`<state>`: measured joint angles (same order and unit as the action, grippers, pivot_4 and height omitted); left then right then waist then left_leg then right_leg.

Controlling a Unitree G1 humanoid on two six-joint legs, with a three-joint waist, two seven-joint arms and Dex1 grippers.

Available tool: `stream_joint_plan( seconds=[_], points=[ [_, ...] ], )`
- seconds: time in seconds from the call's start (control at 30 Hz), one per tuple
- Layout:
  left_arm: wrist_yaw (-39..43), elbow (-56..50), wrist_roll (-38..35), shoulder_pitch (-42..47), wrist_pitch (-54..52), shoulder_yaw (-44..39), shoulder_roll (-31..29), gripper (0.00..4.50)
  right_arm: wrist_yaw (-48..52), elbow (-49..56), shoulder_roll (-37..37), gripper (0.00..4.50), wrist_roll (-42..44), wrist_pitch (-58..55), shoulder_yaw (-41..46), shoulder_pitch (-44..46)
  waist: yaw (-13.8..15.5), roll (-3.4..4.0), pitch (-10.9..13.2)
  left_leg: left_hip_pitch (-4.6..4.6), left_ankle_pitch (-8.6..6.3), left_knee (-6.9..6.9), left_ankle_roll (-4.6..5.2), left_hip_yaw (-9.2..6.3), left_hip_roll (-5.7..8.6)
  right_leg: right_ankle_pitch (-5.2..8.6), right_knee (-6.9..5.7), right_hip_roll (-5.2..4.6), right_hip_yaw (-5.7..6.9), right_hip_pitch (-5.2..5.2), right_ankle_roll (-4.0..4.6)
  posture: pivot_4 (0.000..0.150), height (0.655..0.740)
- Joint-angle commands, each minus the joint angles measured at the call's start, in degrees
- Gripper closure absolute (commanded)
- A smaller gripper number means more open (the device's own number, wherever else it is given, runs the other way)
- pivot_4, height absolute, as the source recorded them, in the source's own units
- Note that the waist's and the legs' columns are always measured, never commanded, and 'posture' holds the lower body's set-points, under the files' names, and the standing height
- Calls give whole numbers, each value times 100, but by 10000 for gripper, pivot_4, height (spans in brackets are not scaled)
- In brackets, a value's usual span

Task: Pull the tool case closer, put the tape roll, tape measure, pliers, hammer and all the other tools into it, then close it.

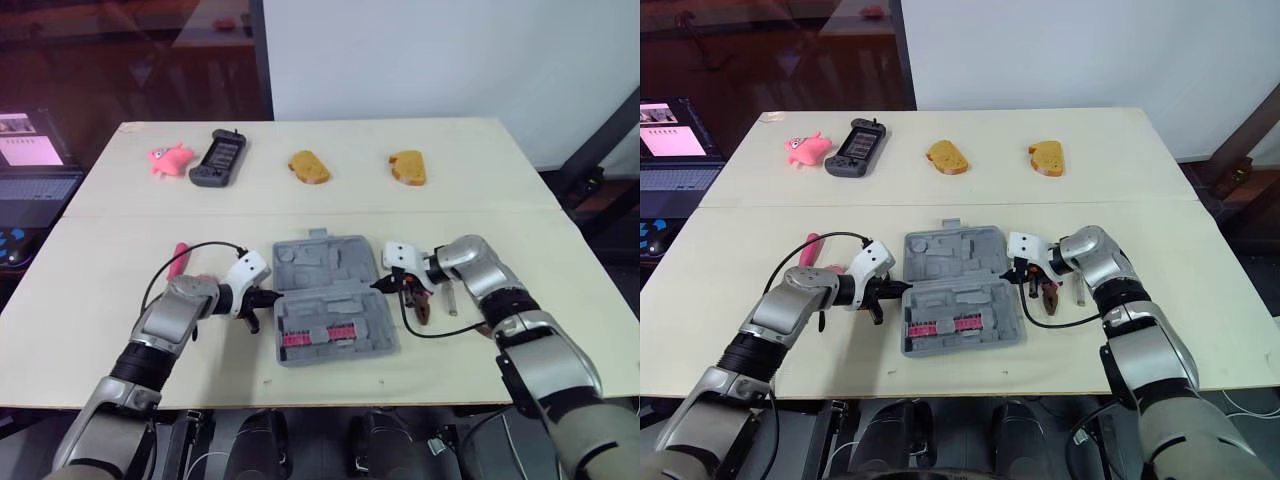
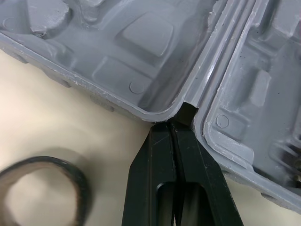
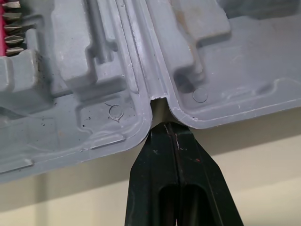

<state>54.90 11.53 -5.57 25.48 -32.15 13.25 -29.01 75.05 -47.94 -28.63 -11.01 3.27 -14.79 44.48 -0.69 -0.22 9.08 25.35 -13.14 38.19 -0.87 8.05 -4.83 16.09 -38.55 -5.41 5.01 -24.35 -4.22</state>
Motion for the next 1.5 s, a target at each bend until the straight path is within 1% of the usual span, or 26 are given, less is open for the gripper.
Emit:
stream_joint_plan(
  seconds=[0.03,0.23,0.43,0.6,0.9,1.07,1.5],
  points=[
    [113,-245,-58,31,41,119,36,45000,143,823,-1,44860,267,-489,27,-294,-3,0,0,0,0,0,0,0,0,0,0,0,0,0,0,1500,7188],
    [129,-339,7,-18,43,207,-44,45000,234,1802,-150,44860,480,-1177,25,-783,-4,0,0,0,-1,0,1,-2,1,0,0,0,0,0,0,1500,7188],
    [248,-522,19,-122,-69,334,-217,45000,192,2293,-163,44860,622,-1600,-6,-1041,-9,0,0,0,-1,0,1,-5,0,0,0,3,0,0,1,1500,7188],
    [313,-744,-14,-278,-239,376,-291,45000,93,2358,-184,44860,674,-1636,3,-1137,-9,0,0,0,-1,-1,1,-6,0,1,0,3,0,0,1,1500,7188],
    [232,-640,11,-210,-232,277,-266,45000,87,2358,-186,44860,723,-1727,-38,-1120,-9,-1,0,0,-1,0,1,-7,0,1,0,4,0,0,1,1500,7188],
    [246,-714,-15,-246,-276,271,-278,45000,150,2655,-215,44860,784,-1922,-64,-1255,-8,-1,0,0,-1,-1,1,-7,0,1,0,4,0,0,1,1500,7188],
    [359,-1618,-260,-922,-809,269,-537,45000,108,3660,-414,44860,1035,-2630,-110,-1849,-7,-1,-1,0,-3,-2,4,-12,0,1,2,4,0,1,2,1500,7188]
  ],
)
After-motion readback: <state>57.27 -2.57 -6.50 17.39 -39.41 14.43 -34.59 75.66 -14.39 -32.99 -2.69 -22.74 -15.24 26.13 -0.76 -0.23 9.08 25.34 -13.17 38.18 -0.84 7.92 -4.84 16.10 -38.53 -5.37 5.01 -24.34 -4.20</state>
